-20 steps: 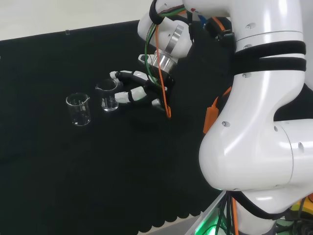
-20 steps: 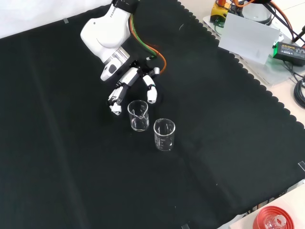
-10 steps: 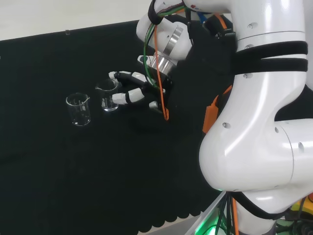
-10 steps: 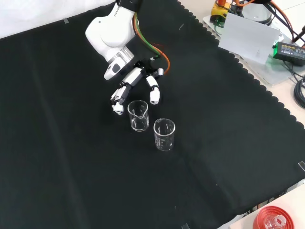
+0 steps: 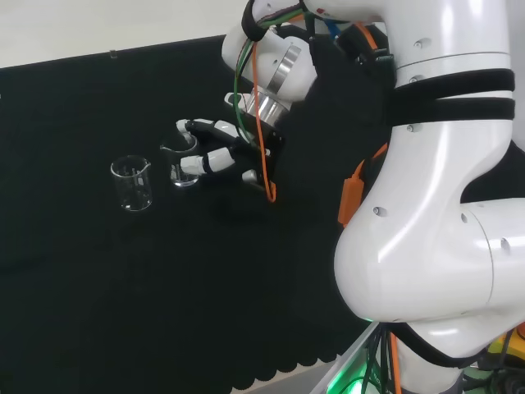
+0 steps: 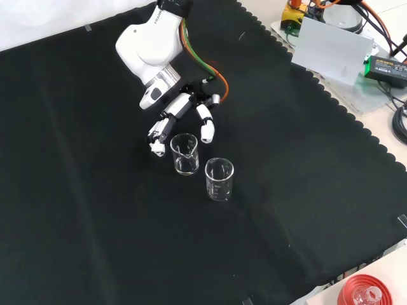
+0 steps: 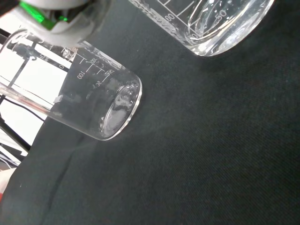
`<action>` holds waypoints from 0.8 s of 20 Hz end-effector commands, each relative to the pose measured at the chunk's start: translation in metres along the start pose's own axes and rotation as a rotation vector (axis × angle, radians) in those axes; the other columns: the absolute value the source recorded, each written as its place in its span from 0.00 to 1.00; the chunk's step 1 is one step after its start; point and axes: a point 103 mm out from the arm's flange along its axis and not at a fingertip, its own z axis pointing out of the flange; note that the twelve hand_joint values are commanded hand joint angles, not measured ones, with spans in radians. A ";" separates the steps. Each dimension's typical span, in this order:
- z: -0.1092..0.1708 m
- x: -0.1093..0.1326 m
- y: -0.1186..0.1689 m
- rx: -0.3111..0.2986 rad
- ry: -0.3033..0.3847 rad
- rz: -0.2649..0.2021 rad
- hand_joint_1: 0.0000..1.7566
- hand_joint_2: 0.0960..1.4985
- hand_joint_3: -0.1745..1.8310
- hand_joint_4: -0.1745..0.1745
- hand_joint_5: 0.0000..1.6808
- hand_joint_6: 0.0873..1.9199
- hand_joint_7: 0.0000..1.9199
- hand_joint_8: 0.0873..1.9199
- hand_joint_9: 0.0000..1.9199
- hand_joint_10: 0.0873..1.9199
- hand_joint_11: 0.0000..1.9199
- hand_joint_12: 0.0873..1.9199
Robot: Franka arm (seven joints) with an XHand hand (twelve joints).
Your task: Pick up the beaker on the right.
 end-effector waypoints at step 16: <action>0.010 0.004 0.009 -0.037 0.010 0.002 0.48 0.30 0.37 0.22 0.20 0.00 0.12 0.34 0.16 0.34 0.00 0.59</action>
